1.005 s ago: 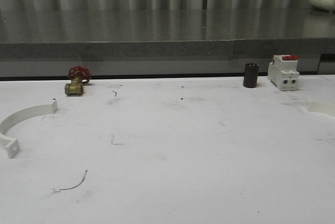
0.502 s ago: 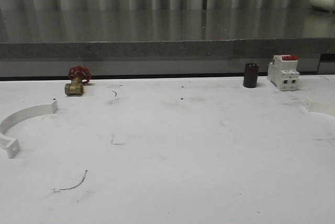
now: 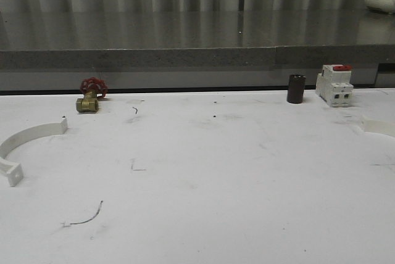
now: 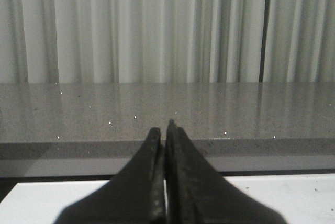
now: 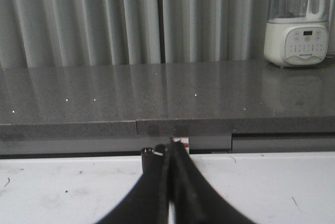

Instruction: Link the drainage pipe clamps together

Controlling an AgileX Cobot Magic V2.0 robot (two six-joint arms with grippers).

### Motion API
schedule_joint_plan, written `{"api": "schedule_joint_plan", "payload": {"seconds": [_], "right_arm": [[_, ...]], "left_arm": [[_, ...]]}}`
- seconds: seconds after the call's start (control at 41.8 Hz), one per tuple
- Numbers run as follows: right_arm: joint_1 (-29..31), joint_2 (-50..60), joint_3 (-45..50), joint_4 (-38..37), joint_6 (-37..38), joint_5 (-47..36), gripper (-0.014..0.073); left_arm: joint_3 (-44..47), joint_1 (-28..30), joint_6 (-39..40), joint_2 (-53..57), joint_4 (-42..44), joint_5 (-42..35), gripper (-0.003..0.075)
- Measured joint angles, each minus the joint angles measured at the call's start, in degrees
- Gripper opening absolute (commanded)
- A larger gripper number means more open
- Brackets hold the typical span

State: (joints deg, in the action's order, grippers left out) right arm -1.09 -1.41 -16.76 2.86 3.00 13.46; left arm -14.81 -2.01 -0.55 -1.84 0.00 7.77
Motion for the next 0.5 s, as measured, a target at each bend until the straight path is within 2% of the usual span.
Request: {"api": "schedule_joint_plan", "payload": {"seconds": [0.144, 0.239, 0.502], "right_arm": [[0.0, -8.13, -11.1, -0.78, 0.0, 5.99, -0.0069], [0.0, -14.01, -15.3, -0.87, 0.0, 9.39, -0.0069], [0.0, -24.52, -15.82, -0.87, 0.0, 17.09, -0.0069]], "left_arm": [[-12.69, 0.0, 0.0, -8.57, 0.0, 9.2, -0.002], [-18.83, 0.0, 0.0, -15.05, 0.0, 14.56, -0.002], [-18.12, 0.0, 0.0, -25.58, 0.0, 20.68, -0.002]]}}
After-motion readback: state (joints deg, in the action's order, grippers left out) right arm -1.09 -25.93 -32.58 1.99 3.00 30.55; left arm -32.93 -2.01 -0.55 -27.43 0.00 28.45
